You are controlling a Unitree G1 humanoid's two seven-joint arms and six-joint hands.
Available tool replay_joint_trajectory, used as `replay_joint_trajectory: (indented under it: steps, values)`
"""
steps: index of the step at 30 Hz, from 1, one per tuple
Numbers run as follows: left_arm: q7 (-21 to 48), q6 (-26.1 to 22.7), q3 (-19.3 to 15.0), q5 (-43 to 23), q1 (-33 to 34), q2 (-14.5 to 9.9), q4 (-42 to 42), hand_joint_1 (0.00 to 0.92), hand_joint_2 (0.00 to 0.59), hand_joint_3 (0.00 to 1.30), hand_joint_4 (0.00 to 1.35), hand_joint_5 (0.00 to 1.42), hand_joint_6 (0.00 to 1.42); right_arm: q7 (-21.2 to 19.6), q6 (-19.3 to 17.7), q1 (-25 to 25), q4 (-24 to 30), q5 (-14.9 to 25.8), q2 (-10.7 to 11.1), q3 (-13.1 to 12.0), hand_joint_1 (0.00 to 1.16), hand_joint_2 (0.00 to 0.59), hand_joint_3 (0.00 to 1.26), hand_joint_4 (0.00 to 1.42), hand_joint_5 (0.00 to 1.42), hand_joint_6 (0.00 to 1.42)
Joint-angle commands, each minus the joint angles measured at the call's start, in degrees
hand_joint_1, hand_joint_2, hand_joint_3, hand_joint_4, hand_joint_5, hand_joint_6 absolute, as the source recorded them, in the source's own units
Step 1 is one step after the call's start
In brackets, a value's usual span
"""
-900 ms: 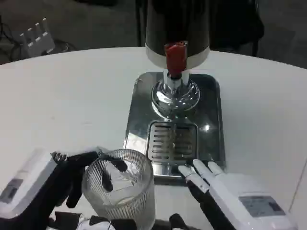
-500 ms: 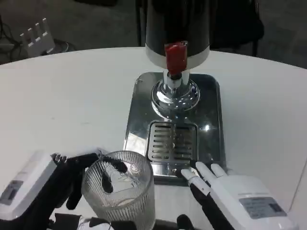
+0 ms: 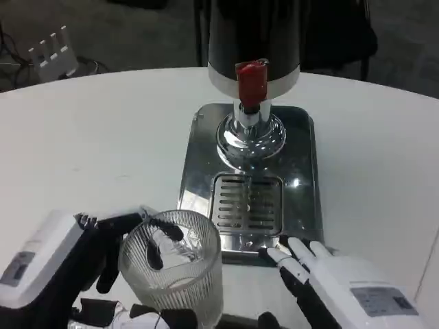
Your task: Grasp the cup under the faucet to collect the drink, then remove the cup.
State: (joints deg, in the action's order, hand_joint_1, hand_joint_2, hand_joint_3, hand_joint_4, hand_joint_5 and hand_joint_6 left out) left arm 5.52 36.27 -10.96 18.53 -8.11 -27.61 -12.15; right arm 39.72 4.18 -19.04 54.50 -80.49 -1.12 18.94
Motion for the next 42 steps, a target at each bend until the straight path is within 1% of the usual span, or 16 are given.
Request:
replay_joint_trajectory:
  steps: [1,4,8,14,19,24,29,35,42]
  values:
    - [-1.0,-1.0,0.6,0.7,2.3,0.8,1.7,0.442,0.186,1.01,1.08,1.29,1.42,-0.1,0.2,-1.0,1.9,0.6,-1.9,-0.1,0.45,0.541,0.11,0.0,0.0,0.02]
    - [-1.9,-1.4,1.1,2.4,4.8,1.1,4.6,0.442,0.186,1.01,1.08,1.29,1.42,-0.6,0.0,-1.5,2.6,0.9,-2.1,-0.7,0.45,0.54,0.11,0.0,0.0,0.02]
    - [-3.9,-2.2,2.0,5.8,9.8,1.2,10.8,0.442,0.186,1.01,1.08,1.29,1.42,-0.5,0.0,-1.9,3.2,1.1,-2.4,-1.1,0.45,0.537,0.11,0.0,0.0,0.02]
    - [-9.0,-4.6,4.4,11.1,19.5,0.5,22.2,0.442,0.186,1.01,1.08,1.29,1.42,0.0,-0.1,-1.6,3.6,1.1,-2.7,-0.9,0.45,0.535,0.11,0.0,0.0,0.02]
    - [-12.1,-6.2,6.6,13.6,26.7,-0.4,29.6,0.442,0.186,1.01,1.08,1.29,1.42,0.2,0.0,-1.6,3.8,1.6,-2.5,-1.2,0.45,0.534,0.11,0.0,0.0,0.03]
    - [-14.3,-7.4,9.9,15.9,34.0,-1.1,36.6,0.442,0.186,1.01,1.08,1.29,1.42,0.1,-0.3,-2.8,4.4,2.6,-1.9,-1.3,0.45,0.529,0.11,0.0,0.01,0.03]
    - [-16.4,-8.8,14.3,17.6,40.2,-0.7,42.8,0.442,0.186,1.01,1.08,1.29,1.42,-0.4,-1.0,-4.9,5.4,3.9,-1.3,-1.3,0.45,0.527,0.11,0.0,0.01,0.03]
    - [-18.0,-10.4,17.9,18.6,44.7,-0.1,46.7,0.442,0.186,1.01,1.08,1.29,1.42,-1.1,-2.2,-5.7,5.5,5.4,-1.6,-2.8,0.44,0.526,0.11,0.0,0.01,0.04]
    - [-19.0,-12.0,21.8,19.4,49.5,0.9,50.6,0.442,0.186,1.01,1.08,1.29,1.42,-2.0,-4.3,-7.8,5.5,6.5,-2.2,-3.2,0.44,0.526,0.11,0.0,0.01,0.04]
